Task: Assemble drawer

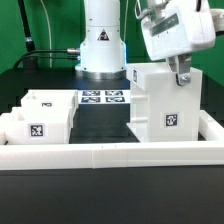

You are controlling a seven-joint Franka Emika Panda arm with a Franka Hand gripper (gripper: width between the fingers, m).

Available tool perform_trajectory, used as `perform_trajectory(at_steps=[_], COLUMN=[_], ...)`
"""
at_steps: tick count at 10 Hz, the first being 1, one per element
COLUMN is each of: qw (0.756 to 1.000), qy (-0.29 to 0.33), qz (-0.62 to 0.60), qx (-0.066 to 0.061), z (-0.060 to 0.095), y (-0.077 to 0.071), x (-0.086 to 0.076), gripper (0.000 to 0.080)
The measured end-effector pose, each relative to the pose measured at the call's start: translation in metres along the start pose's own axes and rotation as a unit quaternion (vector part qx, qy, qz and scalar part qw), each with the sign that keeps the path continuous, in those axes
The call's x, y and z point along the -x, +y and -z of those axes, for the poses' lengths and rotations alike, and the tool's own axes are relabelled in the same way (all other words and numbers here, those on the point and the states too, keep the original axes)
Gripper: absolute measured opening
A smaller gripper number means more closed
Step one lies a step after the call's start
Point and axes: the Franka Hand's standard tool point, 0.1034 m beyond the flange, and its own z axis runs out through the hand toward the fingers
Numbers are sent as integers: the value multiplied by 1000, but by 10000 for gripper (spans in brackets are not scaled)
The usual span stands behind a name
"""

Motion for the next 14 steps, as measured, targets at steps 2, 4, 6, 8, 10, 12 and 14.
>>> perform_trajectory(at_steps=[2, 4, 6, 8, 10, 12, 14], qw=[1000, 999, 999, 997, 997, 997, 997], qy=[-7, -15, -20, -30, -33, -31, -31], qz=[-18, -28, -50, -69, -68, -68, -67], qx=[4, 9, 5, 24, 29, 24, 21], z=[-4, -11, -16, -18, -18, -17, -15], y=[-13, -33, -54, -57, -57, -59, -61], x=[1, -1, 4, 8, 8, 8, 8], gripper=[54, 54, 54, 54, 131, 267, 574])
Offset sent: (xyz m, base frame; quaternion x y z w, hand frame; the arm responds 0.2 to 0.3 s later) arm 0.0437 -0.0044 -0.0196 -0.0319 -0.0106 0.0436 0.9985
